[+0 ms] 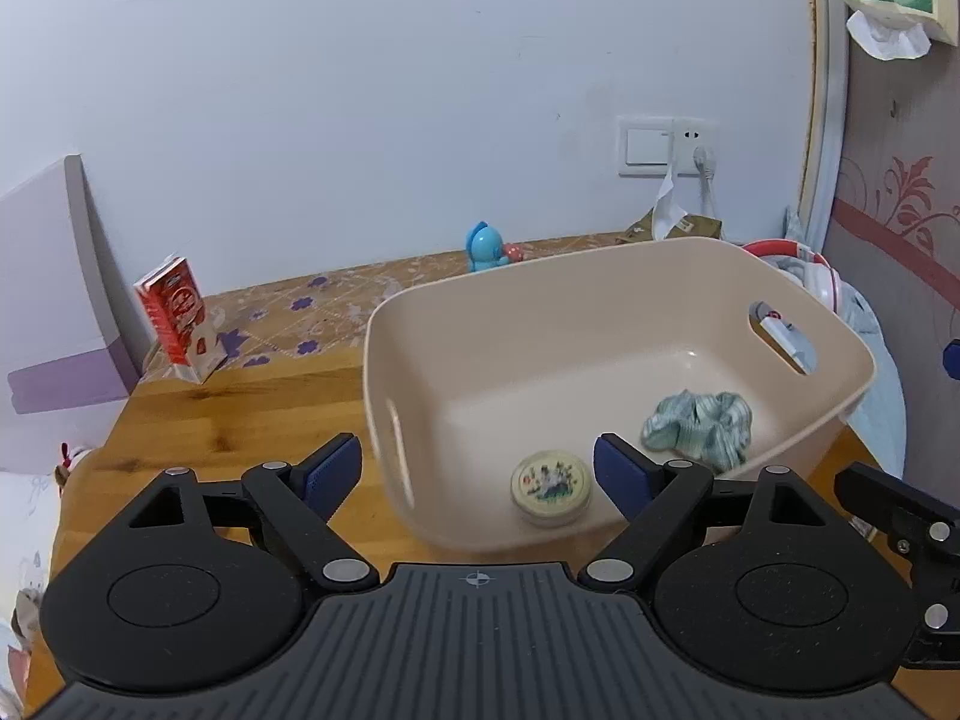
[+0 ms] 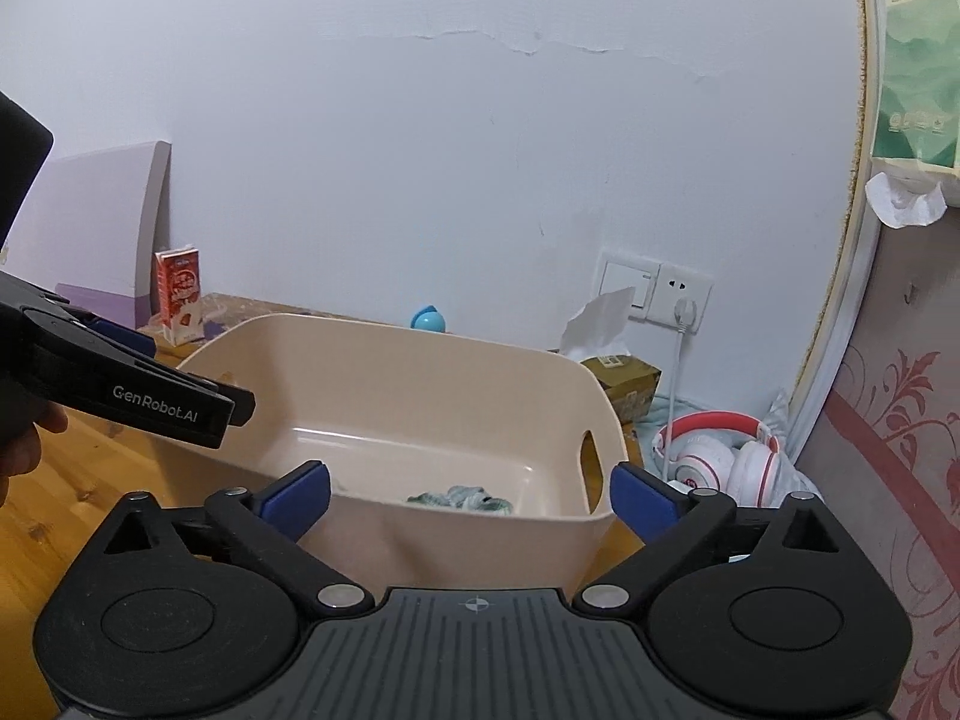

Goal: Organize objects
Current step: 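Open both grippers to drop the tin and scrunchie into the basket, then move both grippers back to the items on the table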

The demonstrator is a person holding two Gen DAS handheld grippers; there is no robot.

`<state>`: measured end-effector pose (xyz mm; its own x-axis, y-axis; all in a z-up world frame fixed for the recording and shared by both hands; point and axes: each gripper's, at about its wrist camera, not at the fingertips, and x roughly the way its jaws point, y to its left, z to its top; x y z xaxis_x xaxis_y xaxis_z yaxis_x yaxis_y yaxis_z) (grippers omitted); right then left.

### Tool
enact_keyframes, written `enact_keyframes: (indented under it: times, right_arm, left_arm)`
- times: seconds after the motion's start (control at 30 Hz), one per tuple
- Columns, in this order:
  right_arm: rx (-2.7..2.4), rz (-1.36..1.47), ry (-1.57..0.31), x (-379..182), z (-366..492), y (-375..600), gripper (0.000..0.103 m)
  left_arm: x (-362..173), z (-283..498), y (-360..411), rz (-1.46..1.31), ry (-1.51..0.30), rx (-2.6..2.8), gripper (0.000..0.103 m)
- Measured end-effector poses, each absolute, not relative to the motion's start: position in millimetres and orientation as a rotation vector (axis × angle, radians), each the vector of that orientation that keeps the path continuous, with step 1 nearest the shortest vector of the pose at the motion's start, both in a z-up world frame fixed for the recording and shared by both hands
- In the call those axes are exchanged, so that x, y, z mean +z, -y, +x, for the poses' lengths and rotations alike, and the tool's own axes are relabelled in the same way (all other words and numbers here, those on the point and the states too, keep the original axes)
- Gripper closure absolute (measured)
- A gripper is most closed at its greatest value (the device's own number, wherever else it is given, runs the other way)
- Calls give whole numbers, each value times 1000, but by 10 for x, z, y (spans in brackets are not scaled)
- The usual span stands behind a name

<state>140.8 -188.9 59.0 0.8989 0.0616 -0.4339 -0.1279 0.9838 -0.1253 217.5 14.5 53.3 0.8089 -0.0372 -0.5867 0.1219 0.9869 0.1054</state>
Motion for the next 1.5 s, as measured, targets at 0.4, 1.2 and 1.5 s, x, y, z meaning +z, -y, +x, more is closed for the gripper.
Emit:
enact_keyframes:
  times: [0.4,1.2,1.5]
  right_arm:
    - [104,-178,-459,428,959,1813,0]
    - [170,-163,-596,-205,681,1612,0]
    - [204,-159,-624,-396,632,1542,0]
  left_arm:
    - [345,1755,-204,149,-637,-122,16]
    - [-347,1417,-425,149,-762,-224,16]
    - [-511,1323,-437,174,-800,-292,16]
